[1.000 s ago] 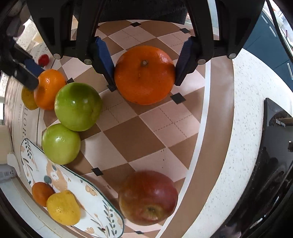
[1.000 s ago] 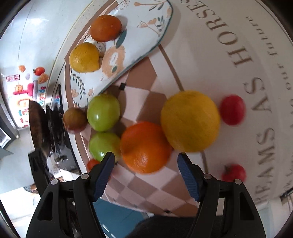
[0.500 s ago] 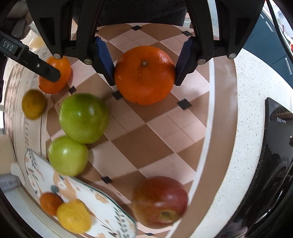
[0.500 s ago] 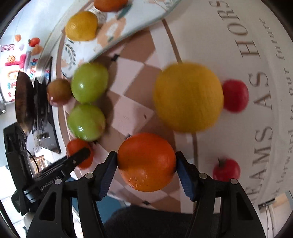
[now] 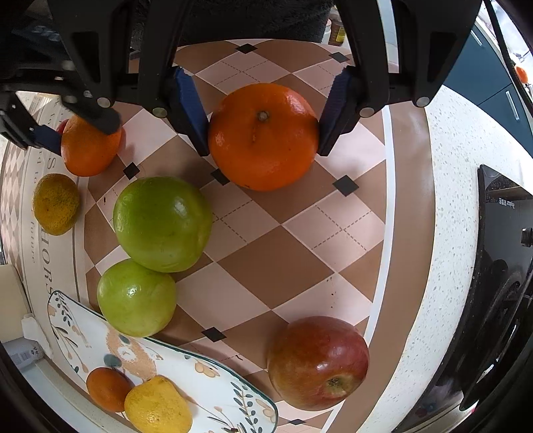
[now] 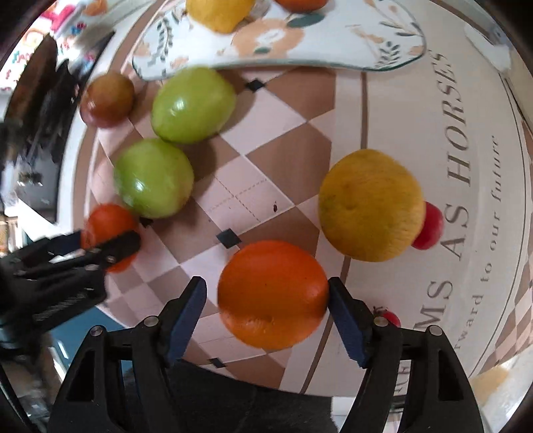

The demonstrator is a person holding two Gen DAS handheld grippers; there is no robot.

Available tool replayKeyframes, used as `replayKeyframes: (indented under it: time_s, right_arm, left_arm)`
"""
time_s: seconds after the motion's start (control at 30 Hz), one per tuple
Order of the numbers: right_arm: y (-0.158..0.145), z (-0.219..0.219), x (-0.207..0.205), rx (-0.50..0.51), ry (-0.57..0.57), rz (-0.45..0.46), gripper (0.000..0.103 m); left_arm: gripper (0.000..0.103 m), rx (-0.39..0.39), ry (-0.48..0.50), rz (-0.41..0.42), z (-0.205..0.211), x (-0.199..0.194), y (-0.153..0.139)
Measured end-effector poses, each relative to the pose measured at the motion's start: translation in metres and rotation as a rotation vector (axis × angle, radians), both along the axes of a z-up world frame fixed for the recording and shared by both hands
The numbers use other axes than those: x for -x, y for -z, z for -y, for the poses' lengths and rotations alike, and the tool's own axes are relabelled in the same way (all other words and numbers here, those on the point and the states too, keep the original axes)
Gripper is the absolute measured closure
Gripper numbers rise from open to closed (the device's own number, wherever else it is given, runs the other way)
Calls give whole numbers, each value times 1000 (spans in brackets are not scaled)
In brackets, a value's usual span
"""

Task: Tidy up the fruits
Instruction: 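Carry the small orange with the left tool while the right tool carries the large orange to the plate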

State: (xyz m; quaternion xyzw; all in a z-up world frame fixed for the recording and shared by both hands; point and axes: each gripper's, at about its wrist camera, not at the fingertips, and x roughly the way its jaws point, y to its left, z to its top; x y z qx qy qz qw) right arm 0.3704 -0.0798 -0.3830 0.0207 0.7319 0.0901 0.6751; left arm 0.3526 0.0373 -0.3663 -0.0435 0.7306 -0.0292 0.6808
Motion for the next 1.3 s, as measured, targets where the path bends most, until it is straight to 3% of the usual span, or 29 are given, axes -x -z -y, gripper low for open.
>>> replayKeyframes:
  time_s: [0.2, 0.43, 0.57, 0.67, 0.77, 0.87, 1.0, 1.3]
  right_arm:
    - [-8, -2, 6, 7, -25, 56, 36]
    - [-63, 9, 3, -103, 15, 149, 36]
    - [-96, 29, -31, -151, 56, 215, 36]
    - [-103, 42, -71, -121, 90, 256, 36]
    - [-92, 56, -115, -90, 120, 251, 36]
    - [-77, 69, -151, -52, 128, 228, 36]
    - [-53, 77, -178, 5, 104, 191, 36]
    - [-27, 69, -190, 45, 35, 126, 36]
  left_arm:
    - [42, 14, 3, 14, -7, 1, -11]
    - [42, 97, 32, 118, -2, -12, -78]
    - [42, 151, 34, 196, -2, -48, -124]
    - [42, 125, 46, 232, -6, -84, -136]
    - [42, 48, 63, 246, -6, -133, -131]
    - [42, -11, 77, 210, -4, -180, -111]
    - [42, -29, 82, 135, -5, -220, -79]
    - [42, -27, 121, 33, 13, -254, -35]
